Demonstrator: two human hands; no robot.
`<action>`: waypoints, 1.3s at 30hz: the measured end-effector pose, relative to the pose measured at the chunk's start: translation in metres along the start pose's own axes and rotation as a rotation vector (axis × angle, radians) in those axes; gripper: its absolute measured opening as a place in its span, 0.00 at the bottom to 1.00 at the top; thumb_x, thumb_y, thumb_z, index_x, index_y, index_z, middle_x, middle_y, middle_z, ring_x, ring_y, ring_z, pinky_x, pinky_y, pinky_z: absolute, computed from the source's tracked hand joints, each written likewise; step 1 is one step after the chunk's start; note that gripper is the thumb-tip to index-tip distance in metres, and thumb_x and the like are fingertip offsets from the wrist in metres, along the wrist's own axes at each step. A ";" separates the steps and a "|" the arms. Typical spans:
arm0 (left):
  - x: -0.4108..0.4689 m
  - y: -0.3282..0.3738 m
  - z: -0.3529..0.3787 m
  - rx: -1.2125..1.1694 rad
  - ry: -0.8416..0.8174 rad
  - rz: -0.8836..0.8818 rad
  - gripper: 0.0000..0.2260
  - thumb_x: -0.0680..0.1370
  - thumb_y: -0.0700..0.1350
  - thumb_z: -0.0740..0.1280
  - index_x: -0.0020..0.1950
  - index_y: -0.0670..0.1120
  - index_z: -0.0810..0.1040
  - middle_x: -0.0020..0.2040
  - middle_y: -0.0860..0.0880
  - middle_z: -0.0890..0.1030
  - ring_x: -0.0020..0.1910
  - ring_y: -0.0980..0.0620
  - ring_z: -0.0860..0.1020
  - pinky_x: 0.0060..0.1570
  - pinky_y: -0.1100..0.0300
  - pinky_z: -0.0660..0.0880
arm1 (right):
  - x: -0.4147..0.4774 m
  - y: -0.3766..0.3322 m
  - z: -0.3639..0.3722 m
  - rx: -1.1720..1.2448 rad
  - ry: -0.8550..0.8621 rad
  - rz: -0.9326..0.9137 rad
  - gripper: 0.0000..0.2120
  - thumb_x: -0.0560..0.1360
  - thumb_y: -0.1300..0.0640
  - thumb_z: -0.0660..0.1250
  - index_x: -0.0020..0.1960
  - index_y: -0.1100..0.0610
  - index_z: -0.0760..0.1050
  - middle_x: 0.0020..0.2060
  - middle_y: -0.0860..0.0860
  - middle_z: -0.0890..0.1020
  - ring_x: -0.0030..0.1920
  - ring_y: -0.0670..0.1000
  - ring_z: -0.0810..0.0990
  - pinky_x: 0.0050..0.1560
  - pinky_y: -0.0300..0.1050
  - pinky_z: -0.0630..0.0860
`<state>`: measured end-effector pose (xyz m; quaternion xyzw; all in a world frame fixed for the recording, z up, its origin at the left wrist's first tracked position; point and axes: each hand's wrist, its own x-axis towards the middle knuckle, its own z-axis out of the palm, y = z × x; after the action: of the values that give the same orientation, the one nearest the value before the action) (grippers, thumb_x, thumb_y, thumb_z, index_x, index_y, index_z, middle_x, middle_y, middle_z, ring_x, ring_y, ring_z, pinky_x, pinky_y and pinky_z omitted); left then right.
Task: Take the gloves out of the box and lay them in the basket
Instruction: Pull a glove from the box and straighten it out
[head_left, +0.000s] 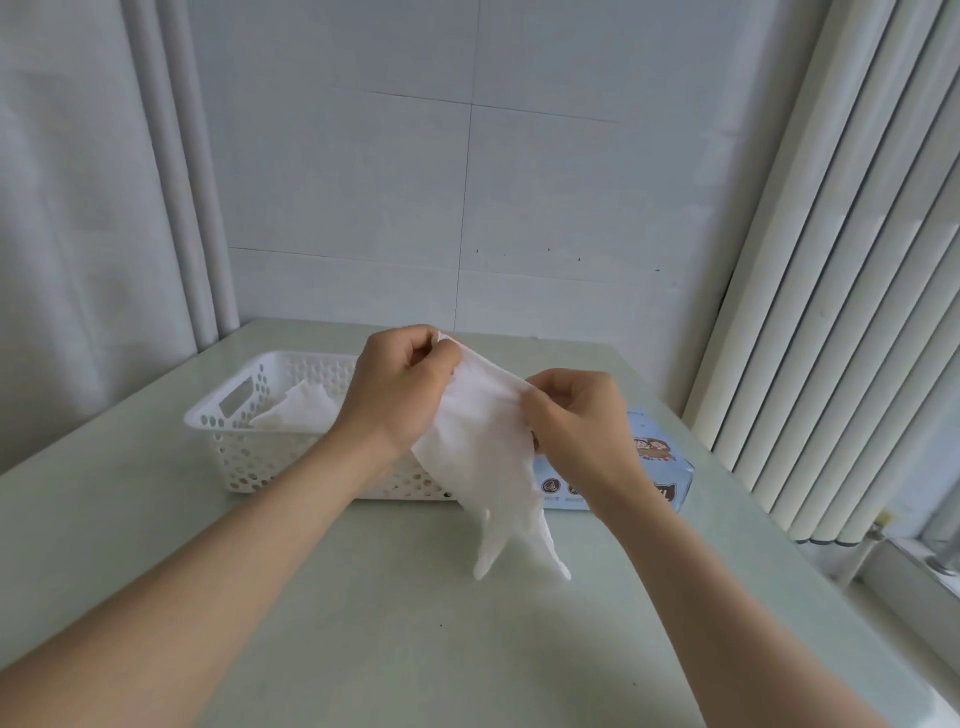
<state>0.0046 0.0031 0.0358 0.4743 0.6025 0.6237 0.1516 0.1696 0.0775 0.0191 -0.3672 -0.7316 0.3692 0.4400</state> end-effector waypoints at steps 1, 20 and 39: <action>0.002 -0.002 -0.002 0.027 0.014 0.023 0.18 0.79 0.41 0.65 0.31 0.47 0.63 0.29 0.55 0.63 0.35 0.51 0.66 0.40 0.55 0.60 | -0.001 -0.002 -0.001 0.005 -0.005 0.016 0.11 0.70 0.58 0.62 0.35 0.56 0.82 0.30 0.59 0.80 0.32 0.63 0.76 0.33 0.59 0.77; 0.063 -0.007 -0.041 0.447 0.194 0.053 0.11 0.79 0.46 0.63 0.45 0.39 0.77 0.38 0.43 0.81 0.41 0.41 0.77 0.43 0.50 0.76 | 0.053 -0.009 0.044 -0.172 0.224 -0.217 0.05 0.84 0.53 0.66 0.54 0.52 0.80 0.38 0.38 0.81 0.36 0.41 0.78 0.37 0.36 0.71; 0.085 -0.059 -0.114 1.001 -0.179 -0.419 0.18 0.86 0.44 0.60 0.74 0.42 0.61 0.44 0.42 0.77 0.36 0.44 0.82 0.31 0.55 0.79 | 0.104 -0.034 0.128 -0.860 -0.319 -0.424 0.19 0.82 0.49 0.70 0.70 0.52 0.72 0.60 0.53 0.78 0.57 0.59 0.80 0.52 0.52 0.74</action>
<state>-0.1493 0.0124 0.0376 0.4094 0.8920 0.1745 0.0788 0.0093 0.1235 0.0432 -0.2979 -0.9340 -0.0116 0.1969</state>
